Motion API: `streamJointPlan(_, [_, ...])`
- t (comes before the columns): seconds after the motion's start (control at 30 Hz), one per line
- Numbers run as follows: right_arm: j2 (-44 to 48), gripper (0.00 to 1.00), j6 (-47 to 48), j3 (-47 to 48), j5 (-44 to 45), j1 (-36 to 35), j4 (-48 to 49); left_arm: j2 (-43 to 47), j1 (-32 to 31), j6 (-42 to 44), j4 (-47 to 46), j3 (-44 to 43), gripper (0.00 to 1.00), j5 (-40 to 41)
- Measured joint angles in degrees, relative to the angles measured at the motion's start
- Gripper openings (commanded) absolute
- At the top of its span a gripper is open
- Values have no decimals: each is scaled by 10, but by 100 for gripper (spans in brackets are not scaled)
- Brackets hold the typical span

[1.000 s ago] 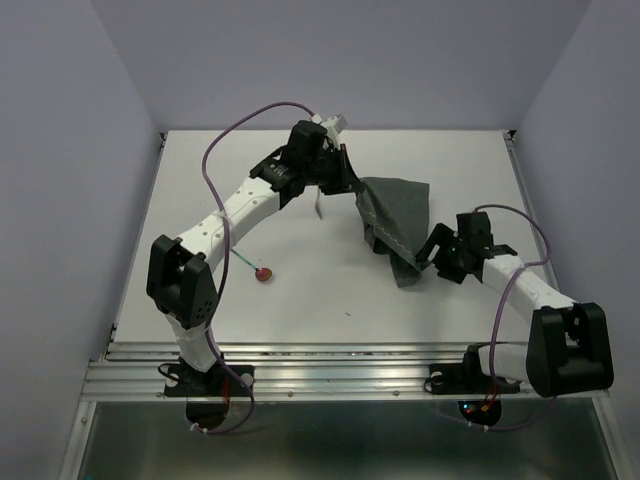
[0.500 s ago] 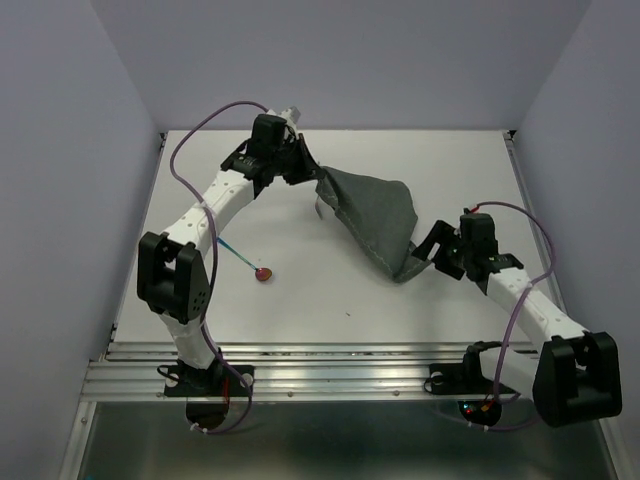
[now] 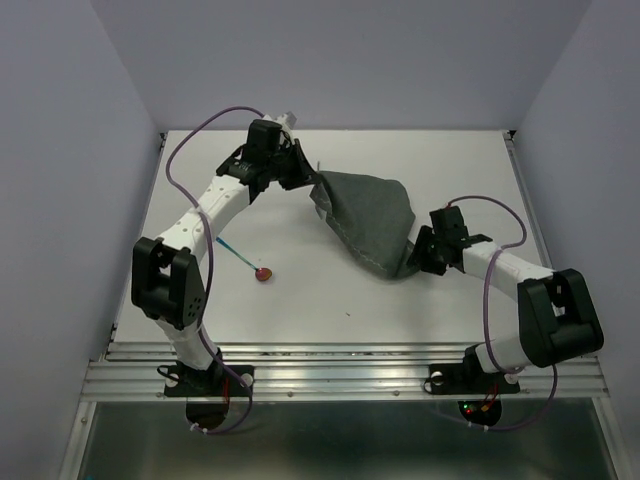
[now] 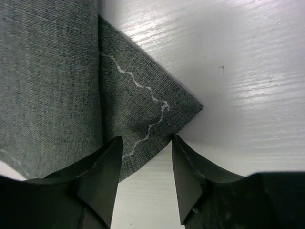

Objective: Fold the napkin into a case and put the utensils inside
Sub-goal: Pick up the crumpled napkin from the center of the board.

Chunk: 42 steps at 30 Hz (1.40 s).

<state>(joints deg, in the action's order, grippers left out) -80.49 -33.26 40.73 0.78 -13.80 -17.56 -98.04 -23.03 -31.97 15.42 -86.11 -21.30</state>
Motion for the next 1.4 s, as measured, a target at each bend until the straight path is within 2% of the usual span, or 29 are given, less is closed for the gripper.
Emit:
streamJointPlan(0.1, [-22,33,-10,1,9,-11,0,8,0,0,-1,0,0,0])
streamJointPlan(0.2, [-24,28,-20,1,19,-12,2,12,0,1,-2,0,0,-1])
streamJointPlan(0.4, [-26,42,-33,3,40,-12,2,12,0,5,-1,0,0,-1])
streamJointPlan(0.43, [-25,49,-34,3,44,-12,1,12,0,5,-1,0,0,-1])
streamJointPlan(0.53, [-13,56,-37,3,65,-12,0,12,0,7,-1,0,0,-1])
streamJointPlan(0.8, [-33,56,-33,10,79,-13,11,12,0,11,-2,12,0,-1])
streamJointPlan(0.9, [-55,39,-30,26,72,-21,28,12,0,11,-1,13,0,2])
streamJointPlan(0.93, [-57,25,-30,27,71,-22,33,12,0,12,-1,13,0,3])
streamJointPlan(1.03, [-82,2,-33,40,63,-34,50,12,3,14,-1,13,0,7])
streamJointPlan(1.3, [-129,1,-38,92,55,-39,54,11,14,15,2,9,0,13])
streamJointPlan(1.4, [-139,1,-33,145,50,-15,38,-14,18,16,16,-37,0,15])
